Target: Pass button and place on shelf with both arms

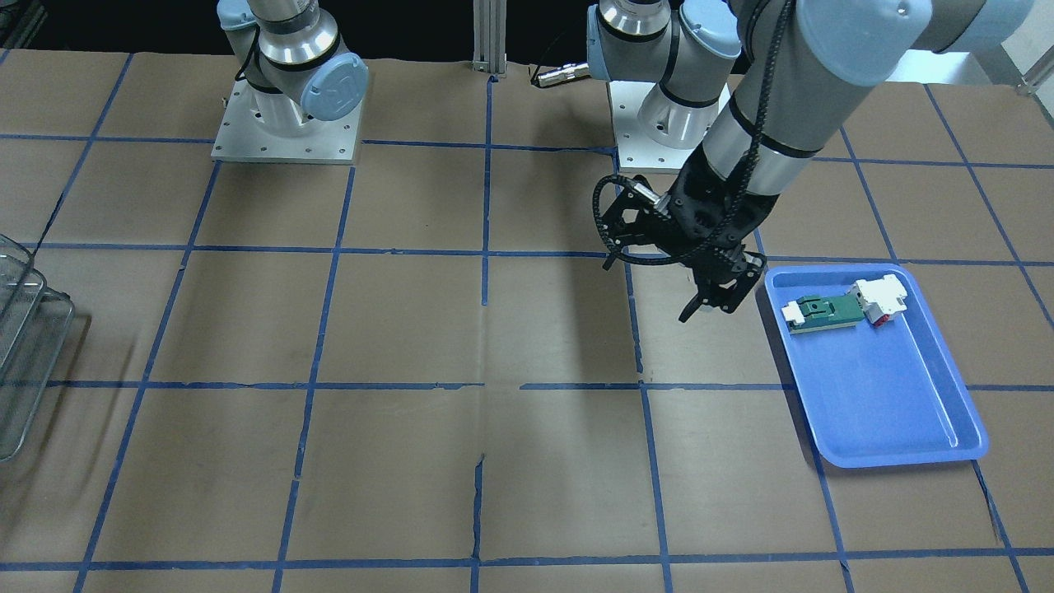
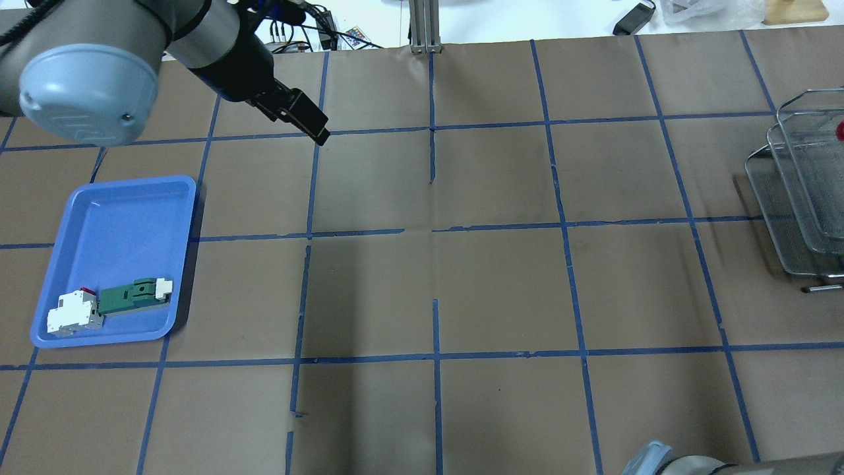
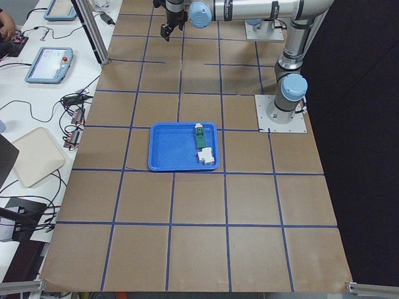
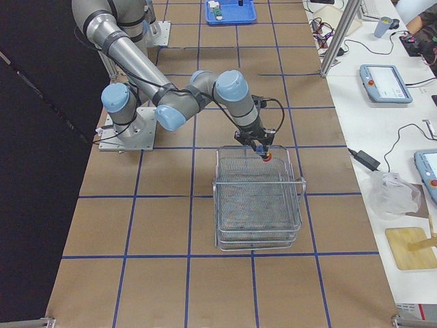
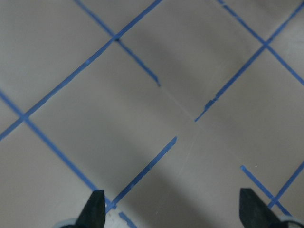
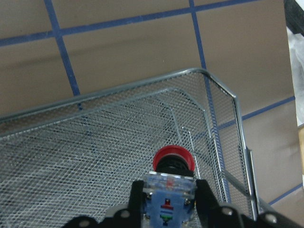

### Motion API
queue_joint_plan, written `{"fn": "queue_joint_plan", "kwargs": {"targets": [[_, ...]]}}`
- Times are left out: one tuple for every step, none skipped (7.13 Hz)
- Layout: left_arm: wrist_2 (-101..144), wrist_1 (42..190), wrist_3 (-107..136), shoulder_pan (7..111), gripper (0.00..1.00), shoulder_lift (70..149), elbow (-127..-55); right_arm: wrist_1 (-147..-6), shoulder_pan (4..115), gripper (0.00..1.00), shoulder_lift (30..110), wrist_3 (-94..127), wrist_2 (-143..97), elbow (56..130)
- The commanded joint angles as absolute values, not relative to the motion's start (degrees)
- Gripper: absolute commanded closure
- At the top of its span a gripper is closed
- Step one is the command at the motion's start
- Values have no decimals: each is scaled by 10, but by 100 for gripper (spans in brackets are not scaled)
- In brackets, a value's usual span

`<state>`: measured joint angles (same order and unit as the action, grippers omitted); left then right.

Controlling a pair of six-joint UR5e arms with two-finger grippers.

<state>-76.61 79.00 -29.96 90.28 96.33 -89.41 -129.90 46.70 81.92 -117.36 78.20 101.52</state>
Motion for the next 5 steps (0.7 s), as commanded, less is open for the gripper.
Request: {"fn": "queue_joint_plan", "kwargs": {"targets": [[-770,849,-196,887,0,937,-896,-1311,466,100,815,-1179,802,1016],[-809,841,-156,882,0,935,-893,-1312,466,100,810,-1177,802,1018],[-837,845,-123,878,0,932,-887,-1312,466,100,803,-1177,805,1019],[-840,847,-97,872,0,925,-888,-1312,466,87,803,-1176,805,1018],[-840,842,-95,871,0,918,-895,-1311,466,66,803,-1173,806,1019]]}}
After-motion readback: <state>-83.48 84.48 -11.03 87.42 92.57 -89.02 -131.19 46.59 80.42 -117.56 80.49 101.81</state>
